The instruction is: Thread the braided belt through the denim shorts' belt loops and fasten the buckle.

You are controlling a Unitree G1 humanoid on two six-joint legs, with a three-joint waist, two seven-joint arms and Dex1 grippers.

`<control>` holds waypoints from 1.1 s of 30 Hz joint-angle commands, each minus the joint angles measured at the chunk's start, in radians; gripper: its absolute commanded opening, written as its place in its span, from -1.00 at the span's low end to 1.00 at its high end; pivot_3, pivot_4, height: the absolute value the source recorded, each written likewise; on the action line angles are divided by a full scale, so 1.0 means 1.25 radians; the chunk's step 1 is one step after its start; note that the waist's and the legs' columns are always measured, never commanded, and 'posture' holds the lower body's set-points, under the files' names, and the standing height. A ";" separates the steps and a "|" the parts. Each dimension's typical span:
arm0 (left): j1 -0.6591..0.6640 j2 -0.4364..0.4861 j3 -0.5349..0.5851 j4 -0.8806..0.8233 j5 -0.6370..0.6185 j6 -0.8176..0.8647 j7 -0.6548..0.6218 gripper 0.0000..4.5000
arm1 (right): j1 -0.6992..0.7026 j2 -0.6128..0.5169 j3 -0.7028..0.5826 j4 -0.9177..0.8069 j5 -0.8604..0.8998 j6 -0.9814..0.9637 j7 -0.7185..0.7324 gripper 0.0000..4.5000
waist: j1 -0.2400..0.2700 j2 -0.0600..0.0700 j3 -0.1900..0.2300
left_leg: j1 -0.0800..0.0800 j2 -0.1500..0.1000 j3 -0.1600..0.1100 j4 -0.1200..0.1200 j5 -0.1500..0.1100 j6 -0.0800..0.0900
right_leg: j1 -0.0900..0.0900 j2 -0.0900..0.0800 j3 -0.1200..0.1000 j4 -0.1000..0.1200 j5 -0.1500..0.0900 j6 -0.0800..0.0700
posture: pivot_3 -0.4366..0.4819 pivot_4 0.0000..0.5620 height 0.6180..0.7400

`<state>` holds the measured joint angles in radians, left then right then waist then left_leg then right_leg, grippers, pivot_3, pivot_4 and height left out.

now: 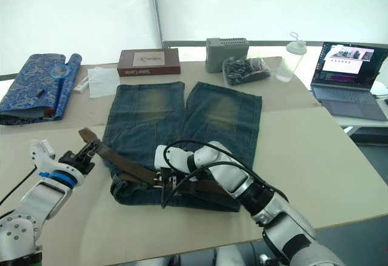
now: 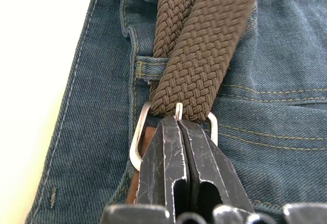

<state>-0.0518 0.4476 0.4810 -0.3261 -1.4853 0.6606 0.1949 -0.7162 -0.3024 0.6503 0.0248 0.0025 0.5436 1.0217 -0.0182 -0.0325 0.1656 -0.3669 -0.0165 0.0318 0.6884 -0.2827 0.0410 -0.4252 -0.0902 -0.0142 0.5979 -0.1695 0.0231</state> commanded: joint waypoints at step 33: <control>-0.162 -0.111 -0.329 -0.012 -0.095 0.084 -0.072 -1.00 | 0.214 0.008 -0.205 -0.081 0.166 0.164 -0.063 -0.97 | 0.017 0.003 -0.002 | -0.002 -0.003 -0.002 -0.007 0.003 0.005 | 0.000 0.000 0.000 -0.003 -0.004 0.002 | -0.05 -0.47 1.00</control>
<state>-0.2580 0.3060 0.0583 -0.3295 -1.6143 0.7670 0.1240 -0.4838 -0.2660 0.4037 -0.0862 0.1907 0.6672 0.9496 0.0033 -0.0286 0.1636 -0.3694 -0.0203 0.0290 0.6798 -0.2800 0.0476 -0.4258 -0.0913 -0.0144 0.5937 -0.1751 0.0257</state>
